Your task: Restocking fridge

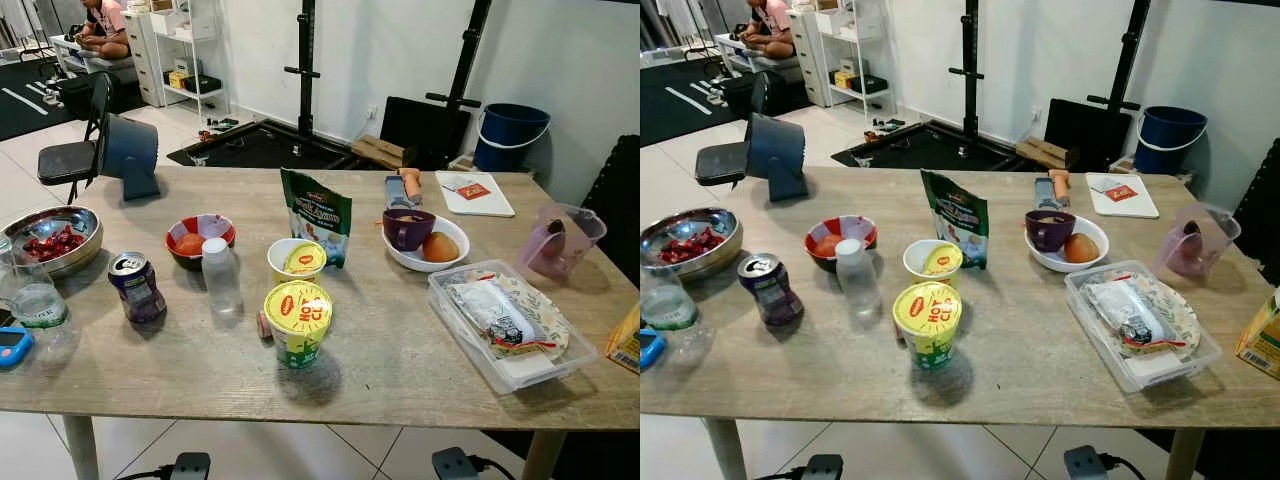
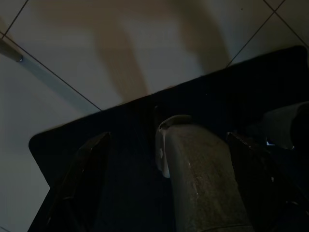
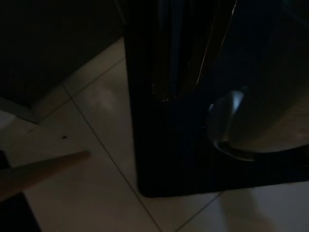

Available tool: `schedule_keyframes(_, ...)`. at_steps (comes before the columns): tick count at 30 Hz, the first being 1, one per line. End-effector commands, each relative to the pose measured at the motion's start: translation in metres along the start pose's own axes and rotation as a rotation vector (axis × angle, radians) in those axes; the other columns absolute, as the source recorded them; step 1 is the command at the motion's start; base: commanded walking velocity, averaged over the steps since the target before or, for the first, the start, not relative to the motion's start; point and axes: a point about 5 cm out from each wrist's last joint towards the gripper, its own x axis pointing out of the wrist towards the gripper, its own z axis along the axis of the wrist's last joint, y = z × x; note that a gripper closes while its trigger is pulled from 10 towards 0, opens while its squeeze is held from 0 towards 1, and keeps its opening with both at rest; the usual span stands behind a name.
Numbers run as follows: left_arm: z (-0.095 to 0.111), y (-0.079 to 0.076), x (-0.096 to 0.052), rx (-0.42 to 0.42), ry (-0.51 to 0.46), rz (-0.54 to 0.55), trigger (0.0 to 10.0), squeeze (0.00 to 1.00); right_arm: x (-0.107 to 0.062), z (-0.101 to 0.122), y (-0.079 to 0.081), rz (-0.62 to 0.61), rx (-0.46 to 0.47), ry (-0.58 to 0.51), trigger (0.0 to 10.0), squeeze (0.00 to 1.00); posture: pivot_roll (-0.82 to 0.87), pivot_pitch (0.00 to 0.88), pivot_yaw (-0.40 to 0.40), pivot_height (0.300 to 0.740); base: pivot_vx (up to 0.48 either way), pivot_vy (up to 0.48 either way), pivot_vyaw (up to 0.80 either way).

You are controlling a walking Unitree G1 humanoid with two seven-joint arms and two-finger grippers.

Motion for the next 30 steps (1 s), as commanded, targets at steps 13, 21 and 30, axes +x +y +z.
schedule_keyframes(13,-0.005,0.006,-0.002,-0.018,0.016,0.027,10.0,0.0,-0.004,-0.022,-0.012,0.032,0.013,0.046,10.0,1.0,-0.03,0.0,-0.009,0.74,0.0,0.0,0.0)
schedule_keyframes(21,-0.005,0.006,-0.002,-0.012,0.021,0.026,10.0,0.0,-0.005,-0.023,-0.004,0.197,0.0,0.03,10.0,1.0,-0.03,0.0,-0.004,0.74,0.0,0.0,0.0)
schedule_keyframes(30,-0.004,0.008,-0.002,-0.008,0.022,0.029,10.0,0.0,-0.013,-0.007,-0.029,0.352,0.018,-0.037,10.0,0.71,-0.04,0.0,-0.003,0.74,0.0,0.0,0.0)
